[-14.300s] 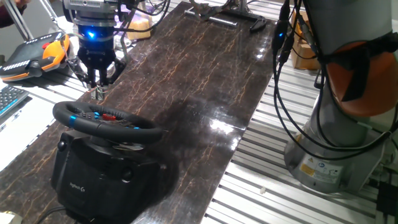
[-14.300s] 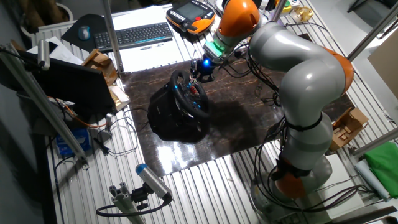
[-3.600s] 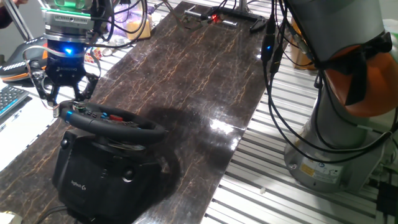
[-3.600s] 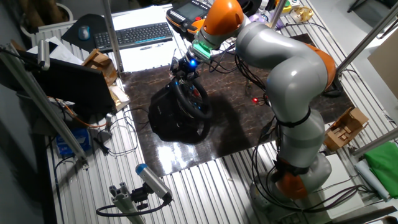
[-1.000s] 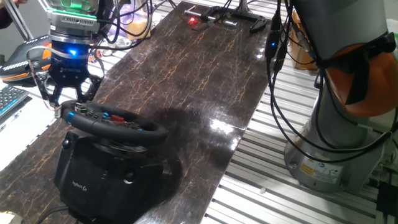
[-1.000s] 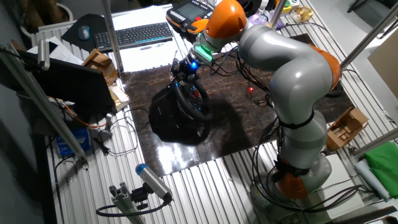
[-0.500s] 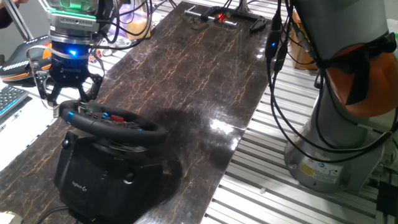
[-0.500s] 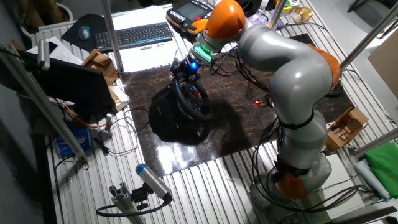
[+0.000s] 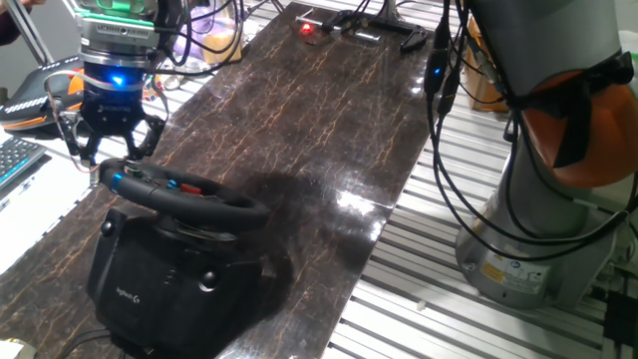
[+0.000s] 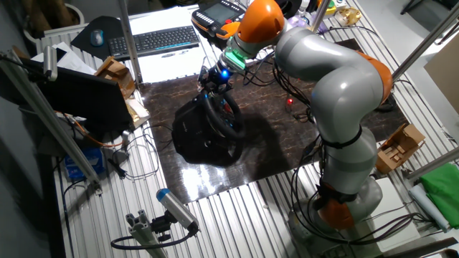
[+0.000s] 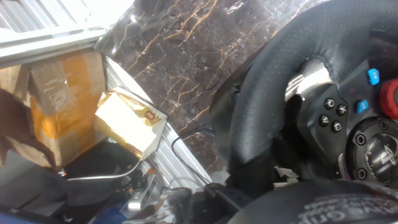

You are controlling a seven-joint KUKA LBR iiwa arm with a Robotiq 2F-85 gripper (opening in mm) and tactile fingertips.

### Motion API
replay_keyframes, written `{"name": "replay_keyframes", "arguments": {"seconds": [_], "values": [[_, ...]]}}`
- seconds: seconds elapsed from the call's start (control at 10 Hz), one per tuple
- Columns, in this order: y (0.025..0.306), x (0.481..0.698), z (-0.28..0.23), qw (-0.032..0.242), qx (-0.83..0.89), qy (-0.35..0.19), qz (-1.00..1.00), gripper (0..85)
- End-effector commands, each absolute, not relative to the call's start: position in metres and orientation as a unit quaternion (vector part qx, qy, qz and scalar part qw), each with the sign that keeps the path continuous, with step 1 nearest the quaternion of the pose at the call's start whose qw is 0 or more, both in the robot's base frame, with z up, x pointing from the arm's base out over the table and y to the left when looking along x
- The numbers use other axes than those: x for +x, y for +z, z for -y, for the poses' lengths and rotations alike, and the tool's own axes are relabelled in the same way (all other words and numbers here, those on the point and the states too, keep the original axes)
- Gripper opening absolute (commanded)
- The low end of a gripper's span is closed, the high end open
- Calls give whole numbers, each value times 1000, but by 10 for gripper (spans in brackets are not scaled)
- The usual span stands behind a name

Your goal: Rotate the steering wheel 90 degrees clockwise

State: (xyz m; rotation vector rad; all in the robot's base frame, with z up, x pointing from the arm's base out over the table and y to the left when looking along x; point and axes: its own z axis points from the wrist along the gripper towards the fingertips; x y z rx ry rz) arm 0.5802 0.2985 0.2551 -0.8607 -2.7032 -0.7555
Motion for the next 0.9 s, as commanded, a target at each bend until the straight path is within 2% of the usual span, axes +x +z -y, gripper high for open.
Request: {"name": "replay_keyframes", "arguments": {"seconds": [0.0, 0.1, 0.2, 0.4, 0.8], "values": [[255, 580, -298, 103, -292, -255, 916, 353], [255, 580, -298, 103, -292, -255, 916, 310], [255, 579, -298, 100, -296, -252, 916, 417], [258, 576, -299, 97, -301, -247, 916, 493], [257, 577, -297, 92, -303, -239, 918, 457]]}}
